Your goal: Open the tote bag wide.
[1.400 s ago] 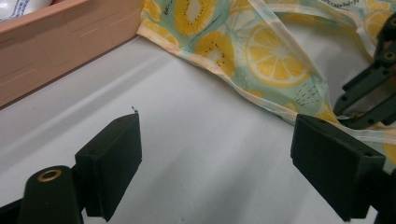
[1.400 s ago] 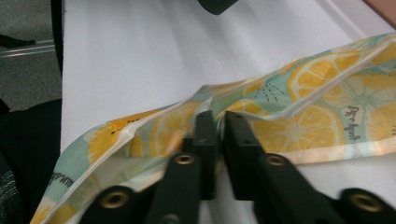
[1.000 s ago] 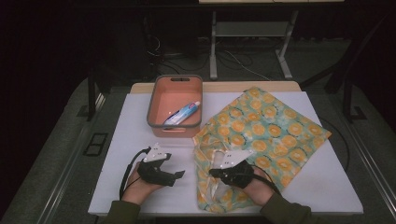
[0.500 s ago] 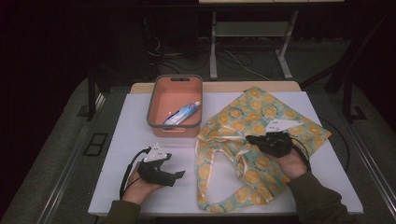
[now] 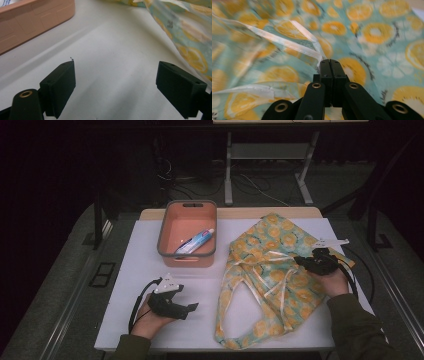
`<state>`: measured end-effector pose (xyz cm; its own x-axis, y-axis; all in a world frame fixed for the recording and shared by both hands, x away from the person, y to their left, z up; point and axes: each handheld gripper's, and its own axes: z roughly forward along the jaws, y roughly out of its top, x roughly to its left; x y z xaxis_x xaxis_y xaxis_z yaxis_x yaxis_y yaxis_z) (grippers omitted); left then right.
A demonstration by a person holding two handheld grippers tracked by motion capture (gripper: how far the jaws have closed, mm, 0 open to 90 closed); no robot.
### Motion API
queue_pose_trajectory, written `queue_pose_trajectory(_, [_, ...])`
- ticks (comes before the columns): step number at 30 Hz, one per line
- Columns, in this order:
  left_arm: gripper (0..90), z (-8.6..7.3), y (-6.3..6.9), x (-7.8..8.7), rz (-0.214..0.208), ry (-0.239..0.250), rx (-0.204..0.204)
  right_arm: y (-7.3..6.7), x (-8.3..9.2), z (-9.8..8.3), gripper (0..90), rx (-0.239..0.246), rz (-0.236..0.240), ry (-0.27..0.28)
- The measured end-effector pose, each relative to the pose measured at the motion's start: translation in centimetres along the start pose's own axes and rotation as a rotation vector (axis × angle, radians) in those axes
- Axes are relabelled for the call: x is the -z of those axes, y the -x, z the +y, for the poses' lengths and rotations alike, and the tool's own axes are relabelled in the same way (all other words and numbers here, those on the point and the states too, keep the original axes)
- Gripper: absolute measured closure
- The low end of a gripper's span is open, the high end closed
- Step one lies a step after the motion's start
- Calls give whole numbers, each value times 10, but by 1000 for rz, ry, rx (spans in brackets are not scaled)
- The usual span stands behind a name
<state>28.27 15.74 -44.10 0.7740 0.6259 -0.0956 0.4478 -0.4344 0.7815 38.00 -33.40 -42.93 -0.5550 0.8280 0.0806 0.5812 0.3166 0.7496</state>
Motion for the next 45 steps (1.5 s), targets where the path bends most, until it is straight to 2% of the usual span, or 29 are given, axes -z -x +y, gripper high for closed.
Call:
queue_pose_trajectory(1, [148,0,0,0,0,0,1,0,0,0,895,0,0,0])
queue_pose_trajectory(4, [148,0,0,0,0,-1,1,6,-11,-6,895,-1,-18,-48])
queue_pose_trajectory(8, [148,0,0,0,-1,-1,1,6,-18,-9,872,-1,-21,-88])
queue_pose_trajectory(9, [148,-1,0,0,-1,-1,1,7,-17,-8,780,-19,-25,-76])
queue_pose_trajectory(10, [148,0,0,0,-1,-1,0,7,-17,-8,780,-19,-25,-76])
queue_pose_trajectory(13, [148,0,0,0,-1,0,1,8,-7,-4,594,-66,-10,-15])
queue_pose_trajectory(16, [148,0,0,0,-2,-2,1,7,10,4,501,-95,13,49])
queue_pose_trajectory(18, [148,0,-1,0,-2,-2,1,3,22,9,473,-108,42,80])
queue_pose_trajectory(21, [148,0,0,0,-3,1,2,-9,39,18,440,-77,70,112])
queue_pose_trajectory(22, [148,0,-1,0,-3,1,1,-19,46,22,428,-55,89,120])
queue_pose_trajectory(23, [148,0,-1,1,-4,1,1,-19,46,22,428,-55,89,120])
queue_pose_trajectory(27, [148,0,-1,1,-4,1,1,-50,56,29,427,22,166,128])
queue_pose_trajectory(28, [148,0,-1,0,-4,1,1,-68,55,29,428,62,211,107])
queue_pose_trajectory(29, [148,0,-1,0,-4,1,0,-68,55,29,428,62,211,107])
queue_pose_trajectory(34, [148,0,0,0,-3,2,1,-104,39,20,410,115,292,29])
queue_pose_trajectory(37, [148,0,0,0,-3,-1,-2,-119,28,15,389,164,277,-14])
queue_pose_trajectory(38, [148,0,0,0,-3,-1,-2,-123,19,11,388,180,268,-33])
queue_pose_trajectory(41, [149,0,0,0,-4,-1,-2,-124,11,6,391,184,262,-54])
queue_pose_trajectory(45, [148,0,0,-1,-5,-4,-5,-125,-7,-3,391,211,222,-111])
